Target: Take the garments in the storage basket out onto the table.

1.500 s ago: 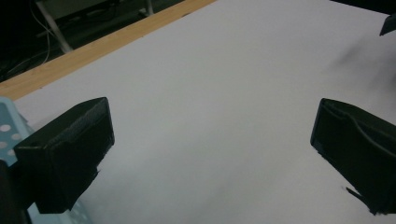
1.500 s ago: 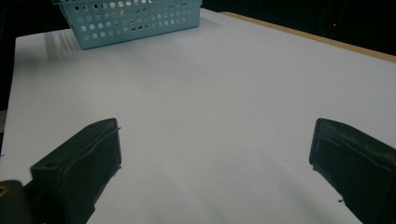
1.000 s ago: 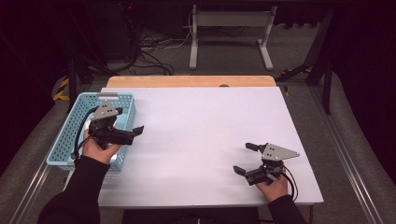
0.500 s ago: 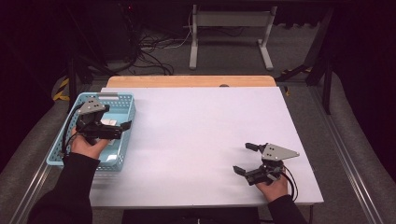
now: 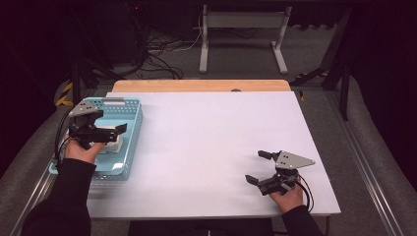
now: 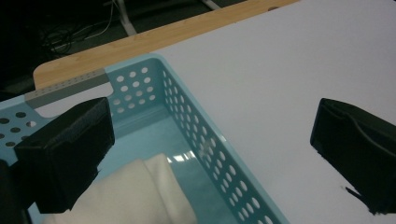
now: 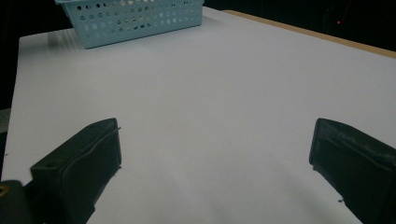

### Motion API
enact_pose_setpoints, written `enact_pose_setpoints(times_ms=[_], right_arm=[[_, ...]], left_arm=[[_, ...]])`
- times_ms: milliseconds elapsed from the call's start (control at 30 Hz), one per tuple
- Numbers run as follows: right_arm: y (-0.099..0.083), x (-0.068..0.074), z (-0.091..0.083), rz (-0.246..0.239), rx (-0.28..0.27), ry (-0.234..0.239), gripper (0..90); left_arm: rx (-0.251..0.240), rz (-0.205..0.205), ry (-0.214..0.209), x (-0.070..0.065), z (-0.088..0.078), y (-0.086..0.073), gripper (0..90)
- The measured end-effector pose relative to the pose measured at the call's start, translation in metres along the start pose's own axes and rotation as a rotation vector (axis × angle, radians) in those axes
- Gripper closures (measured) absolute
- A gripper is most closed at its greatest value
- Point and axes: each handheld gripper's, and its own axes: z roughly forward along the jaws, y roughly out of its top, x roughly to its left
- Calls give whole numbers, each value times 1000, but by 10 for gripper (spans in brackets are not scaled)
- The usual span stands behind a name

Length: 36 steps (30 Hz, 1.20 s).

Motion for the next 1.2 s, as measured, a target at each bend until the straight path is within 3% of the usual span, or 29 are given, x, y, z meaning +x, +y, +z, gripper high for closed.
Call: enact_pose_setpoints(times_ms=[867,1067,1200], right_arm=[[0,0,0,4,2,8,32],[0,-1,0,13,-3,25,31],[0,-1,1,15,-3,29,31]], left_arm=[[83,-107,85,46,2,-18,11],[167,-132,114,59,9,-23,11],[197,-156,111,68,11,-27,11]])
